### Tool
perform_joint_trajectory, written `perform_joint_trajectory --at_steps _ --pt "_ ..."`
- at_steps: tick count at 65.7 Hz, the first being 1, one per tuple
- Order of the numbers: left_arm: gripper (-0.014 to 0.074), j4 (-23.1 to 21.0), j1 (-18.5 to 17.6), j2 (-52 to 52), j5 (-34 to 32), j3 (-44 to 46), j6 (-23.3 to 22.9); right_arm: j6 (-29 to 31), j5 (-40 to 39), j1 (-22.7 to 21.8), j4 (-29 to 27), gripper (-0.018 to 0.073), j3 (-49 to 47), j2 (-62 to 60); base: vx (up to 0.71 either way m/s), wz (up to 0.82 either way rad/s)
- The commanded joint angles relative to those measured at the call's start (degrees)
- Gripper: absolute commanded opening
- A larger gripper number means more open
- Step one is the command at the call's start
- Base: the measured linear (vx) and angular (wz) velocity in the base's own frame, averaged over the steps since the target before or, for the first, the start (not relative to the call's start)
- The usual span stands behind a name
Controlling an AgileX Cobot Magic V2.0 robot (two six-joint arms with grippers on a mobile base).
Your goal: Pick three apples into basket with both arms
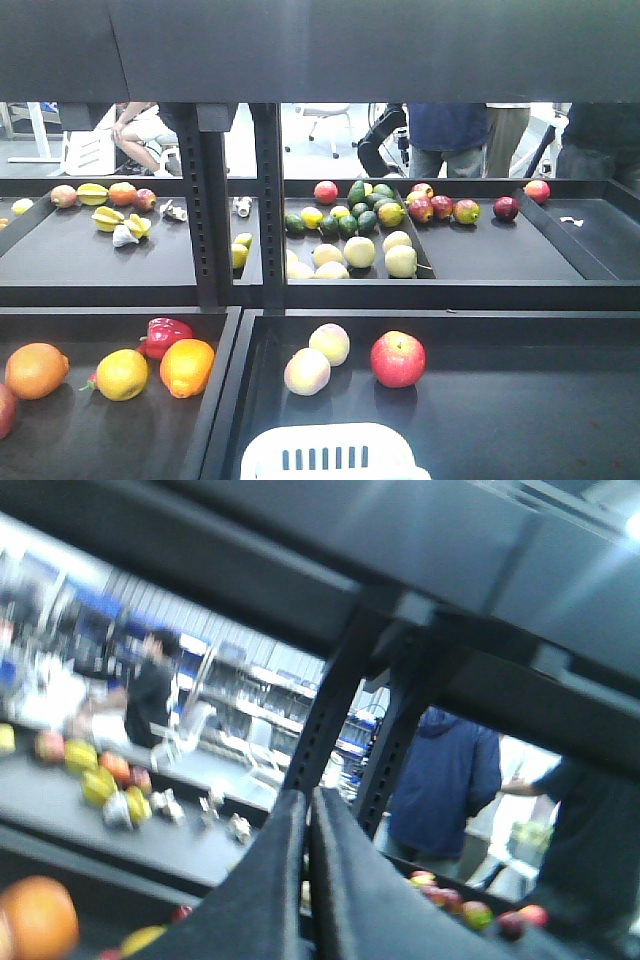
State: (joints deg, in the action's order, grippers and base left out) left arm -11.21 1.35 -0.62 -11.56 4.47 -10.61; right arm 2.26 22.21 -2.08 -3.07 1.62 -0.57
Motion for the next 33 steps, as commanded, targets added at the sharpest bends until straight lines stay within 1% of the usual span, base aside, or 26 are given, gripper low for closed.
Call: perform_joint_trajectory --at_steps 1,3,5,8,13,15,17,21,22,26,28,29,31,32,33 --pt "-0.0006 10.5 0.1 -0.7 -2.7 5.6 0.2 0.4 -4.1 -0.4 0.1 -0.0004 -0.2 -0.5 0.00 0.00" --pt "-0.0006 13.3 0.1 -0.3 -2.2 6.9 0.4 0.4 -4.1 -0.4 0.1 -0.0004 -0.2 -0.5 0.00 0.00" --pt "-0.0006 16.6 0.1 0.6 -0.1 9.0 0.4 0.4 -4.1 -0.4 0.1 -0.0004 -0.2 -0.5 0.00 0.00" --pt "-0.0005 20.5 0.0 2.9 5.0 12.6 0.3 0.4 -4.1 -0.4 0.1 -0.0004 -0.2 -0.5 0.00 0.00" --pt "-0.0005 23.7 0.0 8.6 13.7 18.3 0.6 0.4 -4.1 -0.4 0.1 -0.0004 -0.2 -0.5 0.00 0.00" --pt "-0.0005 24.7 0.0 11.1 16.1 21.2 0.9 0.4 -4.1 -0.4 0.1 -0.0004 -0.2 -0.5 0.00 0.00" --pt "-0.0005 24.7 0.0 13.6 18.0 23.6 1.8 0.4 -4.1 -0.4 0.1 -0.0004 -0.2 -0.5 0.00 0.00" --pt "-0.0005 23.9 -0.5 19.4 21.7 28.8 5.9 0.4 -4.1 -0.4 0.1 -0.0004 -0.2 -0.5 0.00 0.00" --pt "-0.0005 23.6 -0.7 21.3 22.3 30.0 7.7 0.4 -4.1 -0.4 0.1 -0.0004 -0.2 -0.5 0.00 0.00" --pt "-0.0005 20.3 -1.7 26.2 25.1 35.1 13.9 0.4 -4.1 -0.4 0.1 -0.0004 -0.2 -0.5 0.00 0.00" --pt "-0.0005 18.2 -2.6 28.6 27.2 37.3 17.8 0.4 -4.1 -0.4 0.1 -0.0004 -0.2 -0.5 0.00 0.00" --pt "-0.0005 17.0 -2.9 30.4 28.1 38.4 21.0 0.4 -4.1 -0.4 0.1 -0.0004 -0.2 -0.5 0.00 0.00" --pt "-0.0005 13.5 -3.6 32.7 30.1 41.2 25.4 0.4 -4.2 -0.4 0.1 -0.0004 -0.2 -0.5 0.00 0.00" --pt "-0.0008 11.2 -4.2 34.4 31.8 42.7 28.8 0.4 -4.2 -0.4 0.1 -0.0004 -0.2 -0.5 0.00 0.00" --pt "-0.0008 9.3 -4.6 35.5 33.0 43.8 31.1 0.4 -4.2 -0.4 0.1 -0.0004 -0.2 -0.5 0.00 0.00"
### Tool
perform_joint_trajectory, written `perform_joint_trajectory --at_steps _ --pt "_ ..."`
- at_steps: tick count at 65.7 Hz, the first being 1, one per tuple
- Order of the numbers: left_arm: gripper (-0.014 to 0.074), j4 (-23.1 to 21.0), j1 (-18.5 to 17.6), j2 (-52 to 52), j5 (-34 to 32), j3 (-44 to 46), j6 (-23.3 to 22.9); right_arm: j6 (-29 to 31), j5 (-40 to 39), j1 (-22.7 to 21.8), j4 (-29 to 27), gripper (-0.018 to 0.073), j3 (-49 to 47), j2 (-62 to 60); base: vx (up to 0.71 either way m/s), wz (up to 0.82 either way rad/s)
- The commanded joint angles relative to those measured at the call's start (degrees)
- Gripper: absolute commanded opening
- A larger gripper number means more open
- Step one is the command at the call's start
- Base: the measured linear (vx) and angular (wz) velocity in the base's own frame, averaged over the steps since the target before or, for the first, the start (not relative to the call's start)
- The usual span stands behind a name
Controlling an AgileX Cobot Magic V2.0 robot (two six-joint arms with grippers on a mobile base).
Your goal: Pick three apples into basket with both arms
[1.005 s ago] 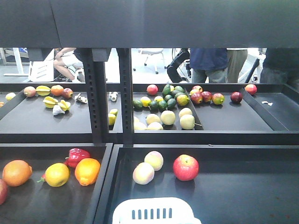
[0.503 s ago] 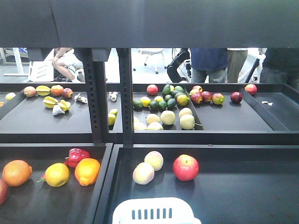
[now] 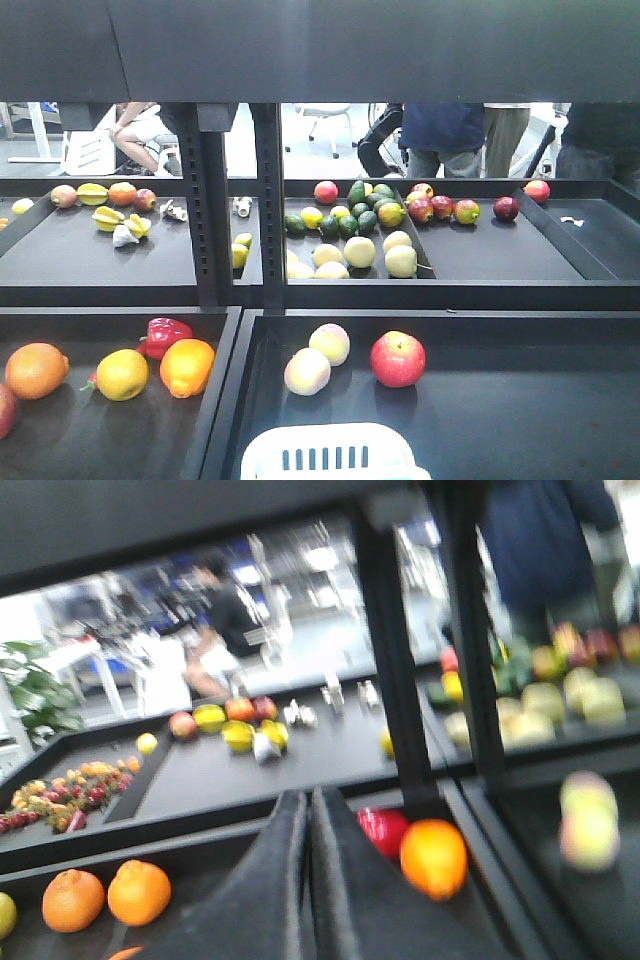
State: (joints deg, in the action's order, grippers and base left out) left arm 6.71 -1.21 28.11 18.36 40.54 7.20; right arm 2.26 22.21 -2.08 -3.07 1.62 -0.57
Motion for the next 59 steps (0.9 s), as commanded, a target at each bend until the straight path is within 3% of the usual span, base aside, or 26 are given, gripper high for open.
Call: perform_joint_trajectory --at_steps 1,9,15,26,36,43,51,59 --pt "-0.0008 -10.4 -2.3 7.8 4.2 8.7 15.6 0.4 -4.2 -0.4 0.1 -0.0004 -0.2 -0.5 0.00 0.00" --pt "-0.0008 -27.9 -4.7 16.8 16.2 16.7 36.5 0.4 -4.1 -0.4 0.1 -0.0004 -0.2 -0.5 0.00 0.00" --pt "-0.0007 -36.0 -5.0 22.3 23.4 20.8 45.7 0.4 -4.1 -0.4 0.1 -0.0004 -0.2 -0.5 0.00 0.00" --pt "0.0023 -39.0 -5.6 30.1 31.7 24.3 48.7 0.4 -4.1 -0.4 0.1 -0.0004 -0.2 -0.5 0.00 0.00" --pt "0.0194 -41.8 -9.1 36.3 38.3 25.1 56.2 0.4 -4.1 -0.4 0.1 -0.0004 -0.2 -0.5 0.00 0.00" --pt "0.0405 -45.8 -12.1 39.7 36.9 25.1 60.5 0.4 -4.1 -0.4 0.1 -0.0004 -0.2 -0.5 0.00 0.00" --pt "0.0600 -49.1 -15.0 43.1 32.1 25.1 60.6 0.4 -4.1 -0.4 0.1 -0.0004 -0.2 -0.5 0.00 0.00" --pt "0.0680 -49.2 -18.0 46.6 27.7 25.2 60.5 0.4 -4.1 -0.4 0.1 -0.0004 -0.2 -0.5 0.00 0.00"
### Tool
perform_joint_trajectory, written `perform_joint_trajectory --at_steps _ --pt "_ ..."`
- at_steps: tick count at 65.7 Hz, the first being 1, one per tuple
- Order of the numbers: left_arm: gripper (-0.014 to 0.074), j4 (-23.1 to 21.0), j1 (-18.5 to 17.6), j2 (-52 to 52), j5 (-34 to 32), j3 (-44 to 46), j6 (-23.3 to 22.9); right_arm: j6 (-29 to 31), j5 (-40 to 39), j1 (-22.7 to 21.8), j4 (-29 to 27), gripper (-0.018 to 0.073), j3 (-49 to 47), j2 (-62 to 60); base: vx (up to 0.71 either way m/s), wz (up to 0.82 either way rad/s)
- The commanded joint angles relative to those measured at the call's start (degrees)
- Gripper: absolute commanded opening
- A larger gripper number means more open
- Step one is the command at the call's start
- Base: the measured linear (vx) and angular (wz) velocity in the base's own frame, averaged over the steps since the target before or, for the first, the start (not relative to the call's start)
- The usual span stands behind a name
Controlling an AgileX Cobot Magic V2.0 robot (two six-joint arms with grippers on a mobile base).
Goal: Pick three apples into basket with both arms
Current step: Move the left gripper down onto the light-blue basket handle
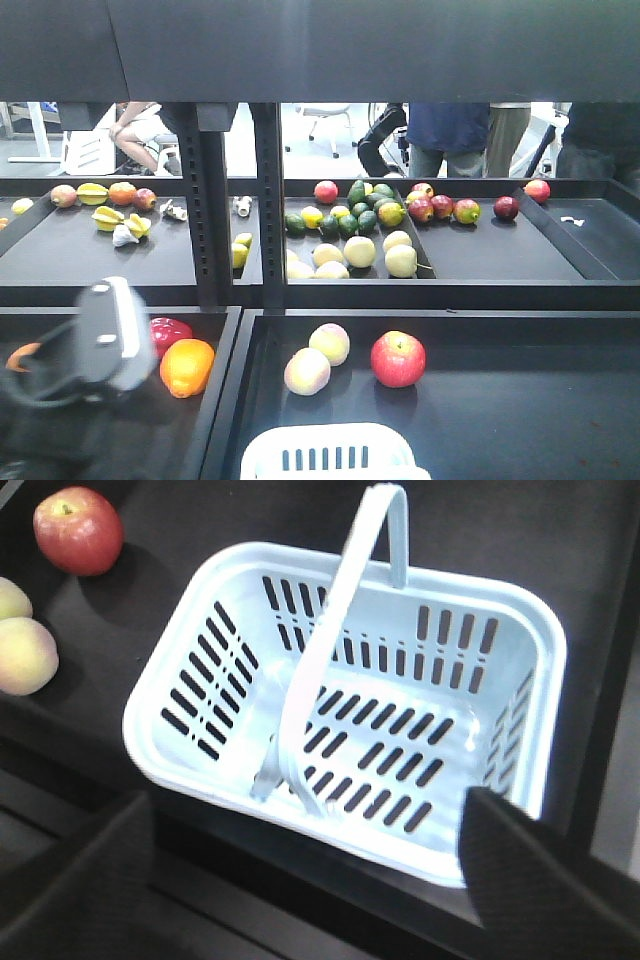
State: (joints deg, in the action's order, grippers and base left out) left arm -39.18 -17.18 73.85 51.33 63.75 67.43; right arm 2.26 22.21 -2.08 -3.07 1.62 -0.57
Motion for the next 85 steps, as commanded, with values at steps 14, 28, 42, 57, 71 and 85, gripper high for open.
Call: perform_joint_trajectory --at_steps 14,28,42,57,71,85 --pt "0.0652 -3.3 -6.8 4.6 -10.3 2.9 0.0 0.4 -4.1 -0.4 0.1 -0.0004 -0.2 -0.5 0.00 0.00" --pt "0.0602 -3.1 -10.0 11.4 -9.1 9.3 -0.8 0.4 -4.1 -0.4 0.1 -0.0004 -0.2 -0.5 0.00 0.00" --pt "0.0596 -3.0 -10.0 16.0 -5.6 14.3 -4.5 0.4 -4.1 -0.4 0.1 -0.0004 -0.2 -0.5 0.00 0.00" --pt "0.0596 -3.0 -10.0 20.5 -1.3 16.3 -4.9 0.4 -4.1 -0.4 0.1 -0.0004 -0.2 -0.5 0.00 0.00" --pt "0.0596 -2.4 -10.0 23.9 -1.3 17.6 -5.4 0.4 -4.1 -0.4 0.1 -0.0004 -0.2 -0.5 0.00 0.00" --pt "0.0594 -0.1 -10.0 28.2 1.7 20.8 -7.8 0.4 -4.1 -0.4 0.1 -0.0004 -0.2 -0.5 0.00 0.00"
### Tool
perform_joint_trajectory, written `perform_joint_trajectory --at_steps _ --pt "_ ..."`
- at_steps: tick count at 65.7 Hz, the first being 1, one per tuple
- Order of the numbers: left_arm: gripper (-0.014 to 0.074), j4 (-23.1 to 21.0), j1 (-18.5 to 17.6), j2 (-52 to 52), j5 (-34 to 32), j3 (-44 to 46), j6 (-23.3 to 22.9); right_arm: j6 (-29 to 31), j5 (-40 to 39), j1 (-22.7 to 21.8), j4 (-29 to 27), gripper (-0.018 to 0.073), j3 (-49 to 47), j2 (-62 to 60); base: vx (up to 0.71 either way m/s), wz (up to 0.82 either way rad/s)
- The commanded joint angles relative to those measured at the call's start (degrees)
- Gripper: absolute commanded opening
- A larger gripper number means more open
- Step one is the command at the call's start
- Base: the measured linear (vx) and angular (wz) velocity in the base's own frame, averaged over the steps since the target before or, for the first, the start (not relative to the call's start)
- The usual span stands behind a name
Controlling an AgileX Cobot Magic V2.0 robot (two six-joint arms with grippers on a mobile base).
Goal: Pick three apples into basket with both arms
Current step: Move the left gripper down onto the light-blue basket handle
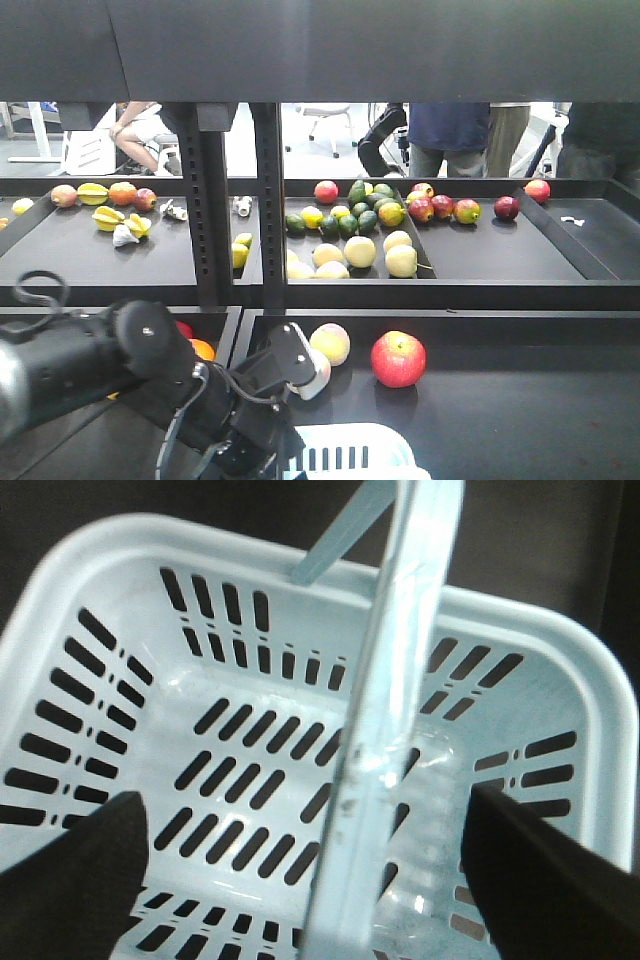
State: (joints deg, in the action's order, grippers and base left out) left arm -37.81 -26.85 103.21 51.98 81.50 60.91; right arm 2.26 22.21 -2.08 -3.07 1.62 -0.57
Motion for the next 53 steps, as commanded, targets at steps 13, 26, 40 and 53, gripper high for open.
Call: perform_joint_trajectory --at_steps 13,26,40,53 --pt "0.0586 -0.3 -0.3 0.2 1.4 3.8 -1.4 0.4 -4.1 -0.4 0.1 -0.0004 -0.2 -0.5 0.00 0.00" --pt "0.0425 3.3 -0.3 0.3 1.2 3.8 -1.6 0.4 -4.1 -0.4 0.1 -0.0004 -0.2 -0.5 0.00 0.00" --pt "-0.0008 2.6 -0.3 0.3 1.1 3.8 -1.5 0.4 -4.1 -0.4 0.1 -0.0004 -0.2 -0.5 0.00 0.00" --pt "-0.0008 2.6 -0.3 -0.6 -0.4 3.9 -1.4 0.4 -4.1 -0.4 0.1 -0.0004 -0.2 -0.5 0.00 0.00"
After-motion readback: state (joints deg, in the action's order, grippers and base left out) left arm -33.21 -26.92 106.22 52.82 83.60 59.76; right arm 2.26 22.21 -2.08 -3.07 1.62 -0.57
